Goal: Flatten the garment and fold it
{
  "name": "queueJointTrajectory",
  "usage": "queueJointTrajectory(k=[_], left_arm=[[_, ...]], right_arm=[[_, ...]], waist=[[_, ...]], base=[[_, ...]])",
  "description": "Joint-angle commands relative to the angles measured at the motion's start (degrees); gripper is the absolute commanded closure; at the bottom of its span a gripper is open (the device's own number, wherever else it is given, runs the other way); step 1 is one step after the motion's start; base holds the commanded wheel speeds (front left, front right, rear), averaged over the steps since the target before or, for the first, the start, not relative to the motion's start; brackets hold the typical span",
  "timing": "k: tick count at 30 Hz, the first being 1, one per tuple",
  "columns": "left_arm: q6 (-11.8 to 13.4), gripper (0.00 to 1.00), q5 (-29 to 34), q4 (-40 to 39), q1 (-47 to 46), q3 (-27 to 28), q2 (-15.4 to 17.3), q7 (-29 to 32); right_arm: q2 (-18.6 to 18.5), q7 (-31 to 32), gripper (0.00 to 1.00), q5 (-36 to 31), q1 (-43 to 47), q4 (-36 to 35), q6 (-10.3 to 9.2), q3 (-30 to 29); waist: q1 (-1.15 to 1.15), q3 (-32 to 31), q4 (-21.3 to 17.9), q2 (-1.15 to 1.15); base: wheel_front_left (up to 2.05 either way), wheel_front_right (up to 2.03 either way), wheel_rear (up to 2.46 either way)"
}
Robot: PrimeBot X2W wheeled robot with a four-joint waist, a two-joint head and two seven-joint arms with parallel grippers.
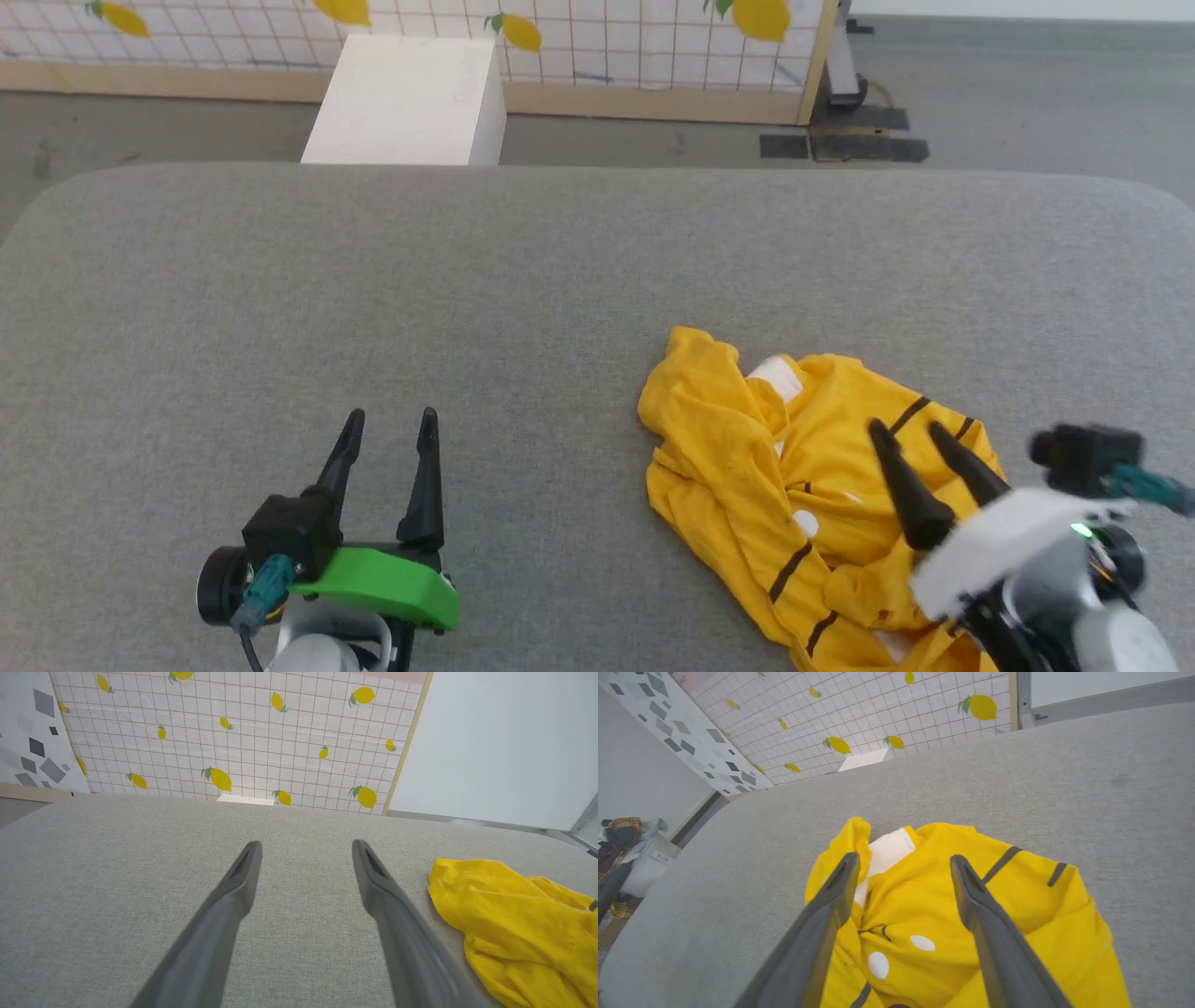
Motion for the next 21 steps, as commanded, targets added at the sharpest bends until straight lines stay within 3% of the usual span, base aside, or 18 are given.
queueJointTrajectory(k=[1, 10, 11, 12, 13, 18, 21], left_arm=[[-0.05, 0.0, 0.57, -0.27, -1.12, 0.05, -0.08, -0.26], [0.68, 0.0, 0.45, -1.47, -1.75, 0.42, -0.14, -0.26], [0.68, 0.0, 0.42, -1.63, -1.68, 0.42, -0.15, -0.26], [0.67, 0.0, 0.41, -1.72, -1.65, 0.4, -0.15, -0.26], [0.66, 0.0, 0.4, -1.73, -1.6, 0.4, -0.16, -0.26], [0.78, 0.0, 0.18, -1.71, -1.3, 0.41, -0.18, -0.26], [0.81, 0.0, 0.07, -1.64, -1.0, 0.5, -0.19, -0.26]], right_arm=[[0.02, -0.04, 0.0, 0.58, -2.7, 1.66, -0.08, 1.19], [0.02, 9.15, 0.0, 0.1, -14.47, 18.14, -0.08, 6.48], [0.02, 10.04, 0.19, 0.38, -15.52, 19.61, -0.08, 6.56], [0.02, 10.61, 0.51, 0.14, -16.32, 20.6, -0.08, 6.77], [0.02, 11.06, 1.0, -0.24, -17.27, 21.49, -0.08, 7.27], [0.03, 9.95, 1.0, 1.41, -20.23, 21.48, -0.08, 12.15], [0.03, 10.2, 1.0, 3.5, -20.55, 18.79, -0.08, 20.43]], waist=[[0.0, 1.13, 1.02, 0.0], [0.0, 2.35, 4.98, 0.0], [0.0, 2.41, 5.38, 0.0], [0.0, 2.45, 5.72, 0.0], [0.0, 2.44, 6.12, 0.0], [0.0, 2.3, 7.4, 0.0], [0.0, 2.09, 7.79, 0.0]], base=[[0.0, 0.0, 0.0], [0.0, 0.0, 0.0], [0.0, 0.0, 0.0], [0.0, 0.0, 0.0], [0.0, 0.0, 0.0], [0.0, 0.0, 0.0], [0.0, 0.0, 0.0]])
